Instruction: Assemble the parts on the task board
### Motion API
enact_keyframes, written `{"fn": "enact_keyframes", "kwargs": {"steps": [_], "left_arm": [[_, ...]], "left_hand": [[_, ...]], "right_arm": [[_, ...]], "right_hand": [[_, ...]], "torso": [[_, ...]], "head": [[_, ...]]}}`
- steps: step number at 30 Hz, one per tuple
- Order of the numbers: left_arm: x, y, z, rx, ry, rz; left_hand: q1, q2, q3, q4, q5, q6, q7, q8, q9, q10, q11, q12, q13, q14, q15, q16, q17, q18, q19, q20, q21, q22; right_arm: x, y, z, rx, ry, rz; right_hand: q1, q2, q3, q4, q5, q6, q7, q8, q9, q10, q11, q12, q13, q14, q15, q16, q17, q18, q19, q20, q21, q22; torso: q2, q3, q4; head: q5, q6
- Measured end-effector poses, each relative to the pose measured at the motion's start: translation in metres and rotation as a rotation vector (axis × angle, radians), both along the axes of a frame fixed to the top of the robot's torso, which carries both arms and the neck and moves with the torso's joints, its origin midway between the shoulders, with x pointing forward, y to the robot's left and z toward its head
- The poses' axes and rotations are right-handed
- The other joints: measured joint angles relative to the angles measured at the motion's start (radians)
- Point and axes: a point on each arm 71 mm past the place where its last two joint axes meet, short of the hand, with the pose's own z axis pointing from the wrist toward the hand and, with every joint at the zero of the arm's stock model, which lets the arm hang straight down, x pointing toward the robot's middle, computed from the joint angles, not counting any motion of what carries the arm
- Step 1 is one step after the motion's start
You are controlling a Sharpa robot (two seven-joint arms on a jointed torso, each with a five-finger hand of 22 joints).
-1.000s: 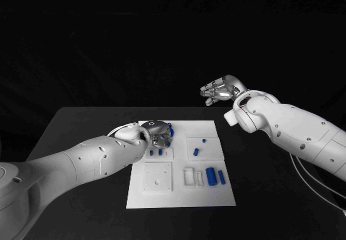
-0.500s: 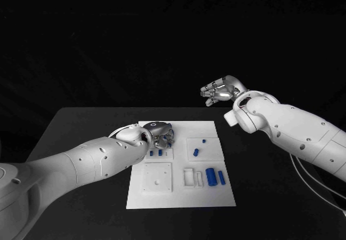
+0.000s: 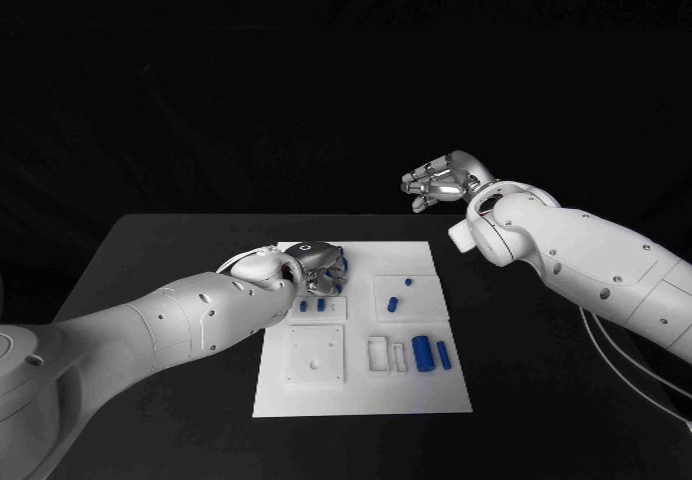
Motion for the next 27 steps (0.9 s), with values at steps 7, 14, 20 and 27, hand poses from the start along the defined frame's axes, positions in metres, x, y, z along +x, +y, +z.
{"fn": "enact_keyframes", "kwargs": {"steps": [7, 14, 20, 27], "left_arm": [[0.0013, 0.0000, 0.0002, 0.008, 0.005, 0.007], [0.0018, -0.0005, 0.0005, 0.013, 0.012, 0.009], [0.0024, -0.0009, 0.0008, 0.019, 0.017, 0.009], [0.0030, -0.0016, 0.0012, 0.025, 0.024, 0.009]], "left_hand": [[-0.004, -0.004, 0.000, 0.000, 0.000, 0.000, 0.000, 0.000, -0.002, -0.014, 0.003, 0.000, 0.000, 0.004, 0.004, 0.000, -0.001, -0.002, -0.004, 0.004, 0.007, 0.000], [-0.004, -0.004, 0.003, 0.003, -0.006, 0.002, 0.002, 0.000, -0.002, -0.014, 0.003, 0.000, 0.000, 0.004, 0.004, 0.004, -0.003, 0.005, -0.003, 0.004, 0.008, 0.000], [-0.010, 0.002, 0.003, 0.009, -0.006, 0.011, 0.004, 0.000, -0.002, -0.008, -0.003, 0.000, 0.000, 0.005, 0.005, 0.004, -0.003, 0.008, -0.003, 0.004, 0.005, 0.000], [-0.005, 0.015, 0.000, 0.012, -0.006, 0.027, 0.002, 0.000, -0.002, 0.045, -0.012, 0.000, 0.000, 0.013, 0.002, 0.017, -0.002, 0.007, 0.002, -0.002, 0.003, 0.000]], "right_arm": [[0.0002, 0.0010, -0.0001, 0.001, 0.000, 0.001], [0.0002, 0.0013, -0.0002, 0.001, 0.000, 0.002], [0.0001, 0.0015, 0.0000, 0.001, -0.002, 0.003], [0.0001, 0.0023, 0.0001, 0.001, -0.002, 0.004]], "right_hand": [[0.000, 0.000, 0.000, 0.000, 0.000, 0.000, 0.000, 0.000, 0.000, 0.000, 0.000, 0.000, 0.000, 0.000, 0.000, 0.000, 0.000, 0.000, 0.000, 0.000, 0.000, 0.000], [0.000, 0.000, 0.000, 0.000, 0.000, 0.000, 0.000, 0.000, 0.000, 0.000, 0.000, 0.000, 0.000, 0.000, 0.000, 0.000, 0.000, 0.000, -0.004, 0.004, 0.012, -0.007], [0.000, 0.000, 0.000, 0.000, 0.000, 0.000, 0.000, 0.000, 0.000, 0.000, 0.000, 0.000, 0.000, 0.000, 0.000, 0.000, 0.000, 0.000, -0.004, 0.004, 0.013, -0.007], [0.000, 0.000, 0.000, 0.000, 0.000, 0.000, 0.000, 0.000, 0.000, 0.000, 0.000, 0.000, 0.000, 0.000, 0.000, 0.000, 0.000, 0.000, -0.004, 0.004, 0.013, -0.007]], "torso": [[0.001, 0.0003, -0.0005], [0.001, 0.0010, -0.0009], [0.001, 0.0014, -0.0008], [0.001, 0.0015, -0.0009]], "head": [[0.000, 0.000], [0.000, -0.002], [0.000, -0.002], [0.001, -0.001]]}}
